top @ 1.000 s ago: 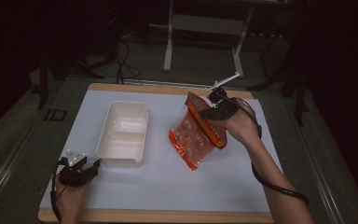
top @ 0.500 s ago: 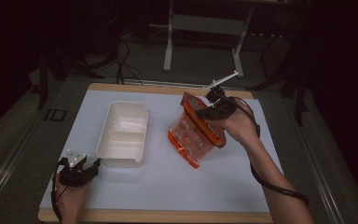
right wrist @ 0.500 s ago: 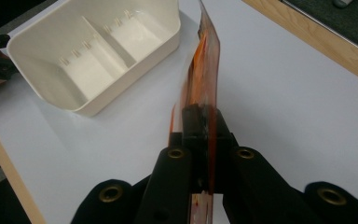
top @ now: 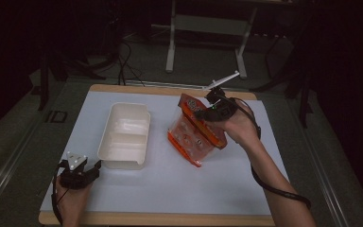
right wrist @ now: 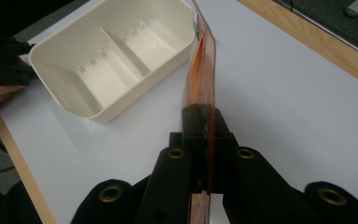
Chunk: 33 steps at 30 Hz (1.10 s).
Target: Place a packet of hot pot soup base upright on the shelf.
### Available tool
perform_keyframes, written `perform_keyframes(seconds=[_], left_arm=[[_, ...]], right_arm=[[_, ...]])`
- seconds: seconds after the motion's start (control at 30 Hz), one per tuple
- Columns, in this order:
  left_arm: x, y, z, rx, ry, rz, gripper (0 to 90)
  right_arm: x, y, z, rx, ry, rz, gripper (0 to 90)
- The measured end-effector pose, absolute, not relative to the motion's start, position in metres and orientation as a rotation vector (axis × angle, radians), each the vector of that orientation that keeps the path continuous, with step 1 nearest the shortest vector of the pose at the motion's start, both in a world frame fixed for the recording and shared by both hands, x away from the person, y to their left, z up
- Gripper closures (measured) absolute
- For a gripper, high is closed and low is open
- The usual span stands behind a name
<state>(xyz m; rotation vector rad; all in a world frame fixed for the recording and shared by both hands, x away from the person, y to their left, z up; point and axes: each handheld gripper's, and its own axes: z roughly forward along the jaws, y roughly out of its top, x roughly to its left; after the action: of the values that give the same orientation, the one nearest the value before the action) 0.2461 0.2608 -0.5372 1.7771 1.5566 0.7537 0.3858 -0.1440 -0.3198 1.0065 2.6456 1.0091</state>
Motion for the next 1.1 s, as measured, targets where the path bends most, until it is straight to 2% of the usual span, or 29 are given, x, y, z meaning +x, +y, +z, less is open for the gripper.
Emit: perform_keyframes(seconds=[1.1], left_arm=[[0.246, 0.258, -0.537, 1.774, 1.549, 0.76, 46.0]], right_arm=[[0.372, -0.124, -0.308, 0.948, 2.649, 1.174, 90.0]])
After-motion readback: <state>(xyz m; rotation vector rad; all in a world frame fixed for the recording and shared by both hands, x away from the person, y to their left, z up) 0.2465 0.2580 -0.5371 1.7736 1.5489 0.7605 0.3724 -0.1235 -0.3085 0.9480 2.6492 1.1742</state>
